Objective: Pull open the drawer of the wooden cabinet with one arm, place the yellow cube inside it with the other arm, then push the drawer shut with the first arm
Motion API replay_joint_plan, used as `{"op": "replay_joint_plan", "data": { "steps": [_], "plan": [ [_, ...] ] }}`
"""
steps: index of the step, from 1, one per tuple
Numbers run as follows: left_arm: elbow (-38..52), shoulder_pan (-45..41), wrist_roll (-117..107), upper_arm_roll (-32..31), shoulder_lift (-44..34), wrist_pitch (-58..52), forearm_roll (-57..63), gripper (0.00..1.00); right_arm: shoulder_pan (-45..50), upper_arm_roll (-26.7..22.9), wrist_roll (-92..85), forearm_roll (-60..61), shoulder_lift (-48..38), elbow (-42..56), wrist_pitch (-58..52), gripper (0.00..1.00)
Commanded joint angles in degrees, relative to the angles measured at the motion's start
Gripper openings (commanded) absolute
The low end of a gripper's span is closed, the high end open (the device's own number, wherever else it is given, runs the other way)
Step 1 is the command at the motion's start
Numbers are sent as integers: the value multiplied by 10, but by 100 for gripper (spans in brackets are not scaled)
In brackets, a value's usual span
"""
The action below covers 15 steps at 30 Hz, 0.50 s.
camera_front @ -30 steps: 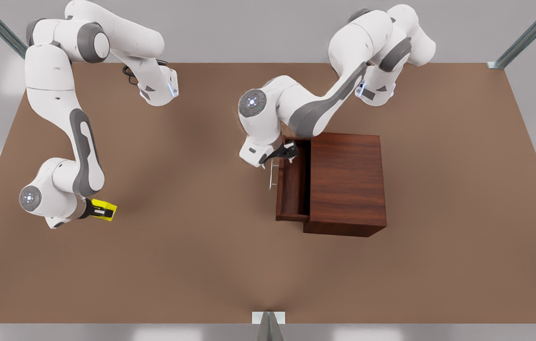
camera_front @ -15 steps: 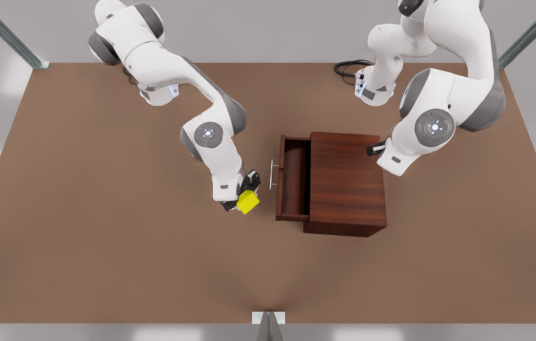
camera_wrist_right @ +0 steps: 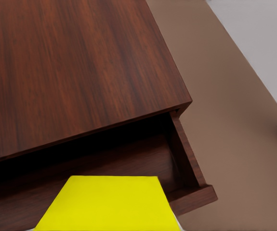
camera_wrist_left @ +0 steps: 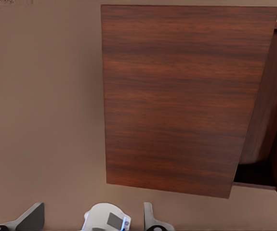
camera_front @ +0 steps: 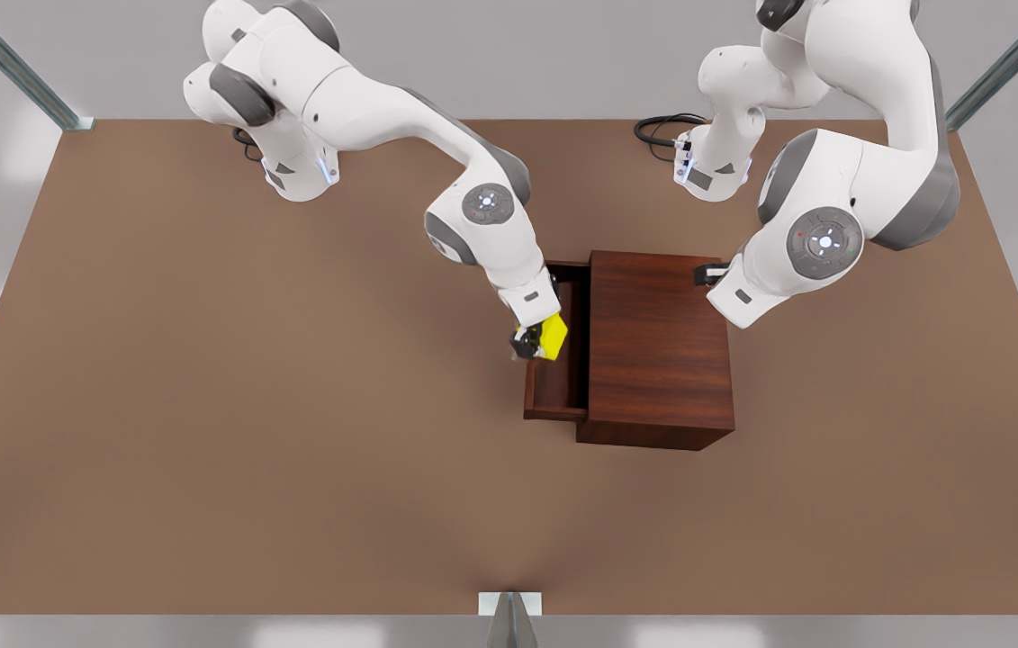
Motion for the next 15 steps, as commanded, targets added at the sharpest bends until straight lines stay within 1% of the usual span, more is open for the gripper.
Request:
{"op": "replay_joint_plan", "data": {
  "steps": [1,12,13,14,15],
  "plan": [
    [0,0,87,0,-1,-1,0,100,8,0,-91,-16,5,0,18,44],
    [1,0,86,-1,-2,-2,1,100,23,0,-83,-16,42,-5,49,44],
    [1,0,86,-1,-2,-2,1,100,25,0,-78,-16,43,-5,49,47],
    [1,0,85,-1,-2,-1,1,100,27,0,-73,-16,43,-6,49,55],
    [1,0,84,-1,-2,-1,1,100,27,0,-73,-16,43,-5,49,67]
  ]
}}
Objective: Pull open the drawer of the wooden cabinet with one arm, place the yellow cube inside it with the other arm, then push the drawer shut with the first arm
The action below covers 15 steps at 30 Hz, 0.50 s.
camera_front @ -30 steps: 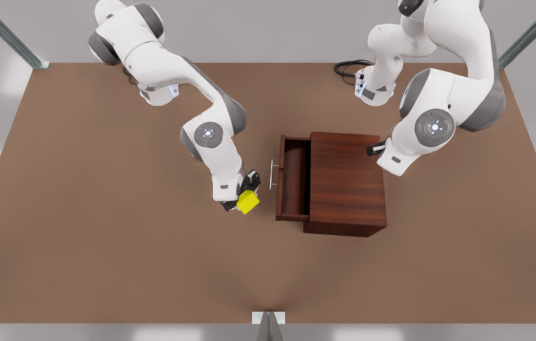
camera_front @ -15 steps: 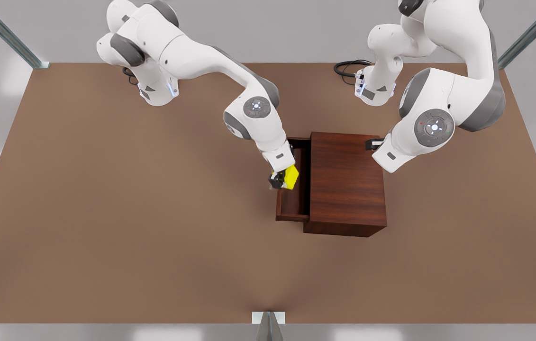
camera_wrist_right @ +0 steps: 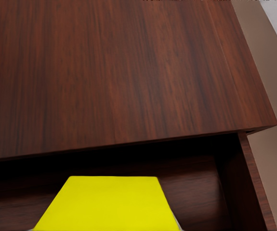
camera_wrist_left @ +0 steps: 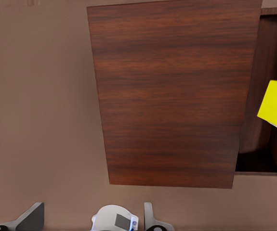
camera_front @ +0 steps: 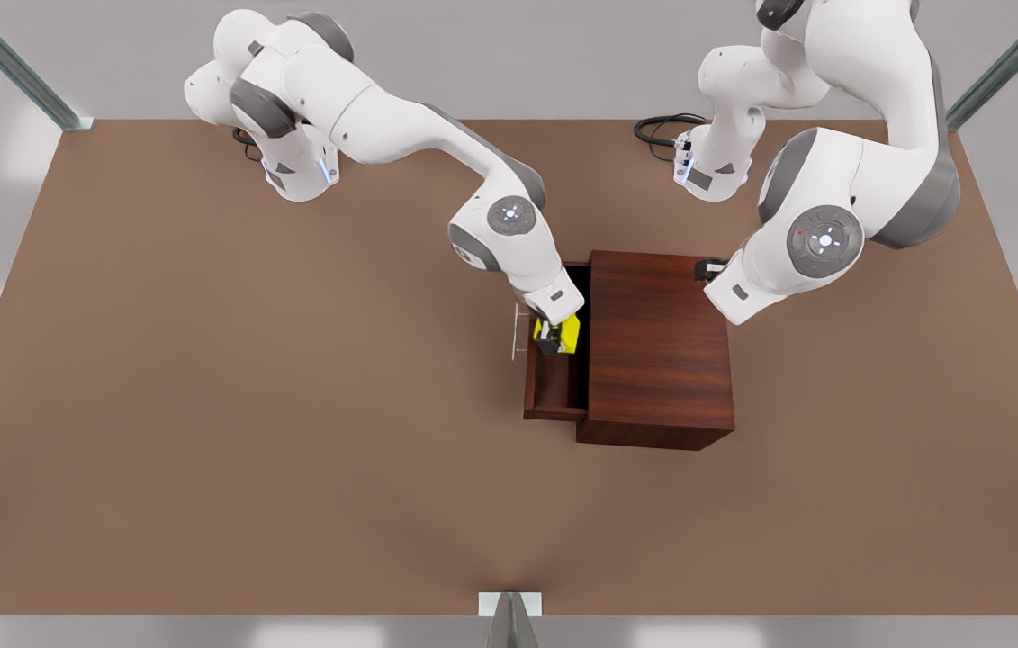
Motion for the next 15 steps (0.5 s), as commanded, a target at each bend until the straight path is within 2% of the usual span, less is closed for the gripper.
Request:
{"op": "replay_joint_plan", "data": {
  "steps": [1,2,9,13,14,15],
  "plan": [
    [1,1,36,0,-1,-1,-1,100,0,0,1,-10,0,1,8,90],
    [1,1,34,1,-1,-1,-1,100,1,0,1,-10,0,1,11,100],
    [3,-3,-3,-1,0,-3,-3,100,-7,-1,-4,-7,-8,8,9,100],
    [15,-12,-60,-21,5,2,2,100,-129,-8,14,-6,-95,15,-205,100],
    [14,-13,-60,-21,15,0,6,95,-180,-10,76,-13,-96,15,-258,100],
    [14,-47,-78,-21,20,-11,24,51,-229,-32,96,-7,-103,20,-338,100]
  ]
}}
